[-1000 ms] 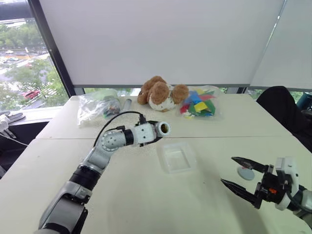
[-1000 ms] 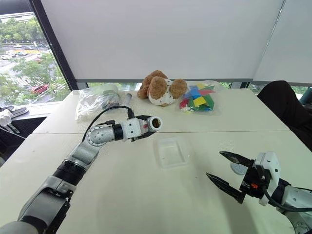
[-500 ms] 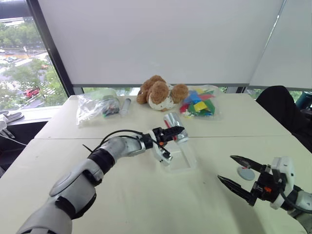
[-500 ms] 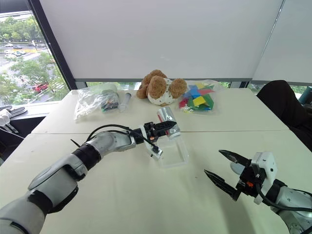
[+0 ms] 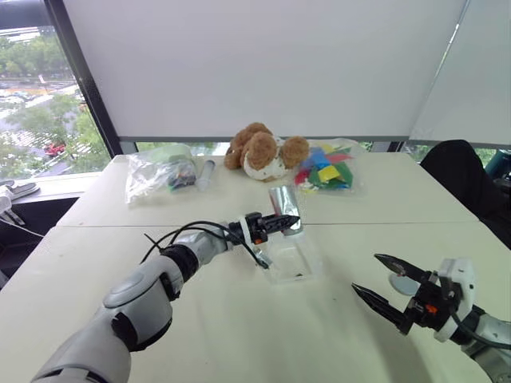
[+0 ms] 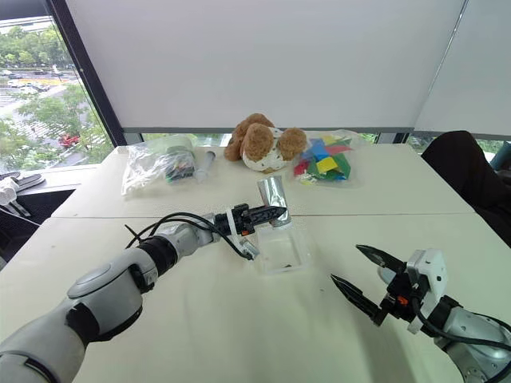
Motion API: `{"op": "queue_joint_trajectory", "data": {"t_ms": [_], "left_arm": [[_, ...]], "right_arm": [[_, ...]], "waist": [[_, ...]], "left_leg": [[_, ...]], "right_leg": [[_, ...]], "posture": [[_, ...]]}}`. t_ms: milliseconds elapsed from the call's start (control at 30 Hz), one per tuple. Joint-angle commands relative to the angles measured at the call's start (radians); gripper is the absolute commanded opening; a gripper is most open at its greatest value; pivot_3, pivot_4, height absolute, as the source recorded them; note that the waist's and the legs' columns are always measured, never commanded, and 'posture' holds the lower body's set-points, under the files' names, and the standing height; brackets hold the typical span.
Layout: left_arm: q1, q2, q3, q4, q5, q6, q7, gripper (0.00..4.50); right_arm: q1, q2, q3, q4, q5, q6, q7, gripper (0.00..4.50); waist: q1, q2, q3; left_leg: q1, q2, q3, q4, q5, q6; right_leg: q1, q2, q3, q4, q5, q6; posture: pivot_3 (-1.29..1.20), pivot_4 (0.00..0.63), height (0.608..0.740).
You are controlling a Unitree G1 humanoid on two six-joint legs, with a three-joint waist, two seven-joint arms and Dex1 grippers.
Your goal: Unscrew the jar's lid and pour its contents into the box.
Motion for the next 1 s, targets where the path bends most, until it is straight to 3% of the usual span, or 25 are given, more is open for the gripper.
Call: {"op": "queue_joint_trajectory", "data": {"t_ms": [33, 133, 200, 267, 300, 400, 467, 600, 733, 900, 1000], "left_arm": [[-0.018, 0.049, 0.029, -0.080, -0.076, -0.101, 0.031, 2.14], [0.005, 0.100, 0.121, -0.119, -0.302, -0.410, -0.089, 2.14], [0.042, 0.130, 0.210, -0.094, -0.608, -0.726, -0.319, 2.14], [0.114, 0.138, 0.309, -0.098, -0.959, -0.818, -0.654, 2.14], [0.154, 0.163, 0.329, -0.139, -1.129, -0.830, -0.803, 2.14], [0.321, 0.241, 0.434, -0.392, -1.639, -0.613, -1.283, 2.14], [0.414, 0.281, 0.522, -0.541, -1.850, -0.397, -1.466, 2.14], [0.579, 0.350, 0.704, -0.754, -2.036, -0.100, -1.539, 2.14], [0.802, 0.367, 0.929, -0.942, -2.210, 0.114, -1.488, 2.14], [1.105, 0.312, 1.240, -0.990, -2.305, 0.162, -1.435, 2.14], [1.165, 0.255, 1.392, -0.920, -2.287, 0.139, -1.346, 2.14]], "right_arm": [[-0.012, 0.006, -0.001, -0.036, 0.002, -0.016, -0.003, 4.48], [-0.026, 0.002, 0.007, -0.026, 0.002, -0.018, 0.005, 4.48], [-0.047, 0.005, 0.014, -0.018, 0.014, -0.020, 0.016, 4.48], [-0.064, 0.005, 0.022, -0.010, 0.023, -0.027, 0.037, 4.48], [-0.077, 0.007, 0.028, -0.003, 0.030, -0.035, 0.055, 4.48], [-0.119, 0.017, 0.053, 0.024, 0.041, -0.082, 0.128, 4.48], [-0.145, 0.026, 0.072, 0.049, 0.037, -0.120, 0.171, 4.48], [-0.206, 0.047, 0.115, 0.098, 0.020, -0.165, 0.219, 4.48], [-0.258, 0.061, 0.172, 0.132, 0.008, -0.190, 0.261, 4.48], [-0.323, 0.085, 0.239, 0.171, 0.001, -0.218, 0.310, 4.48], [-0.350, 0.093, 0.265, 0.195, 0.000, -0.225, 0.334, 4.48]], "waist": [[0.000, 0.000, 0.000], [0.001, 0.000, 0.000], [0.001, 0.000, 0.000], [-0.001, 0.002, -0.001], [0.000, 0.002, -0.001], [-0.012, 0.002, -0.001], [-0.021, 0.003, -0.001], [-0.025, 0.003, -0.001], [-0.028, 0.003, -0.001], [-0.030, 0.003, -0.001], [-0.021, 0.002, -0.002]], "left_leg": [[0.000, 0.000, 0.000, 0.000, 0.000, 0.000], [-0.001, 0.001, -0.001, 0.000, 0.000, -0.001], [-0.001, 0.002, -0.001, 0.000, 0.000, -0.001], [0.000, 0.002, -0.001, 0.001, 0.000, -0.001], [0.000, 0.002, -0.001, 0.001, 0.000, -0.001], [0.000, 0.003, -0.001, 0.001, 0.001, -0.001], [0.000, 0.004, -0.001, 0.001, 0.001, -0.001], [0.003, 0.003, -0.002, 0.003, 0.001, -0.001], [0.011, 0.003, -0.001, 0.001, 0.000, 0.000], [0.012, 0.005, -0.001, 0.000, 0.000, 0.000], [0.012, 0.005, -0.001, 0.000, 0.000, 0.000]], "right_leg": [[0.000, 0.000, 0.000, 0.000, 0.000, 0.000], [-0.001, -0.001, 0.000, 0.001, 0.000, 0.000], [-0.002, -0.002, 0.000, 0.001, 0.001, -0.001], [-0.002, -0.003, 0.001, 0.000, 0.001, -0.002], [-0.001, -0.003, 0.001, 0.001, 0.001, -0.002], [-0.002, -0.002, 0.001, 0.002, 0.002, -0.003], [-0.002, -0.002, 0.001, 0.002, 0.003, -0.004], [0.000, -0.001, 0.002, 0.006, 0.003, -0.004], [0.005, -0.001, 0.003, 0.008, 0.002, -0.004], [0.004, 0.000, 0.004, 0.010, 0.002, -0.004], [0.004, 0.001, 0.004, 0.010, 0.002, -0.005]], "posture": [[0.00, 0.150, 0.740], [0.00, 0.150, 0.740], [0.00, 0.150, 0.740], [0.00, 0.150, 0.740], [0.00, 0.150, 0.740], [0.00, 0.150, 0.740], [0.00, 0.150, 0.740], [0.00, 0.150, 0.740], [0.00, 0.150, 0.740], [0.00, 0.150, 0.740], [0.00, 0.150, 0.740]]}}
